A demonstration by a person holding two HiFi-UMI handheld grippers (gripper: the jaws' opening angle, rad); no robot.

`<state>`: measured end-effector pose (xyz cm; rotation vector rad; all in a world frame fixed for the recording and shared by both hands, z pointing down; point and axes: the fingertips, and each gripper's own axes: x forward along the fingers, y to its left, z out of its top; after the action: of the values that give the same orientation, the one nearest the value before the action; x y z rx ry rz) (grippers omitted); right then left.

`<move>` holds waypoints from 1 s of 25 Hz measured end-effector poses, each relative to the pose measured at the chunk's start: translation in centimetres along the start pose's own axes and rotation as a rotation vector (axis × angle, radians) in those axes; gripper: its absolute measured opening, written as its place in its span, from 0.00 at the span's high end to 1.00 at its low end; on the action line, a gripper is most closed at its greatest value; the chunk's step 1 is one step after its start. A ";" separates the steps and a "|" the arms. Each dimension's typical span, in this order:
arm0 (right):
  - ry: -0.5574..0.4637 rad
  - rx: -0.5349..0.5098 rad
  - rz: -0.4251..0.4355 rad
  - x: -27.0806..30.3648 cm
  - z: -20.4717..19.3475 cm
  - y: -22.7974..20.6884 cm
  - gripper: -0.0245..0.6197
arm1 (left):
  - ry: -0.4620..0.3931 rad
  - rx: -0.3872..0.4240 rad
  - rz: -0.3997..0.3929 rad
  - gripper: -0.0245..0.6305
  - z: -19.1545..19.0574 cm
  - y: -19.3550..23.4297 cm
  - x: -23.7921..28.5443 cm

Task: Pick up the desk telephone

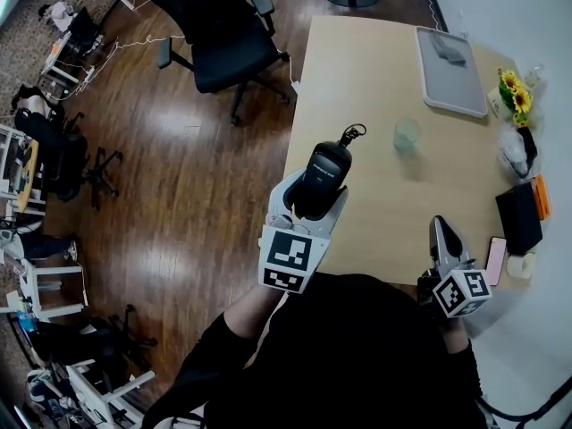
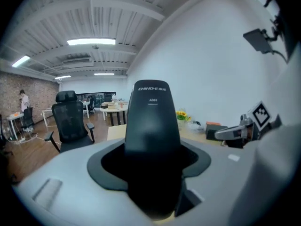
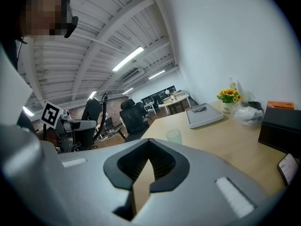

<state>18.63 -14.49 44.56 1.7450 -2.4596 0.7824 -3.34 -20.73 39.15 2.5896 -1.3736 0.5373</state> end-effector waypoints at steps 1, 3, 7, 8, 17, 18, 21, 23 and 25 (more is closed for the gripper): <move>-0.002 0.001 0.001 0.1 0.0 0.0 0.96 | 0.013 0.028 0.020 0.56 -0.2 0.2 0.1; 0.001 0.001 0.004 0.2 -0.1 0.0 0.96 | 0.024 0.063 0.045 0.56 -0.3 0.6 0.1; 0.014 -0.003 0.010 0.0 -0.2 0.6 0.96 | 0.033 0.077 0.060 0.56 -0.5 0.4 -0.2; 0.012 -0.006 0.011 -0.1 -0.2 0.5 0.96 | 0.035 0.076 0.059 0.56 -0.5 0.4 -0.2; 0.008 -0.004 -0.003 -0.7 -0.3 0.5 0.96 | 0.046 0.063 0.036 0.56 -1.1 -0.1 -0.5; 0.009 -0.003 -0.003 -0.7 -0.3 0.6 0.96 | 0.047 0.066 0.037 0.56 -1.1 -0.1 -0.6; 0.008 -0.002 -0.003 -0.9 -0.2 0.7 0.96 | 0.048 0.067 0.036 0.56 -1.1 -0.2 -0.6; 0.009 0.002 -0.006 -1.1 -0.3 0.7 0.96 | 0.049 0.066 0.032 0.56 -1.1 -0.4 -0.7; 0.010 0.003 -0.008 -1.1 -0.4 0.8 0.96 | 0.050 0.064 0.031 0.56 -1.2 -0.4 -0.8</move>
<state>18.21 -13.13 44.22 1.7473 -2.4447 0.7924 -3.75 -19.55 40.01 2.5901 -1.4046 0.6566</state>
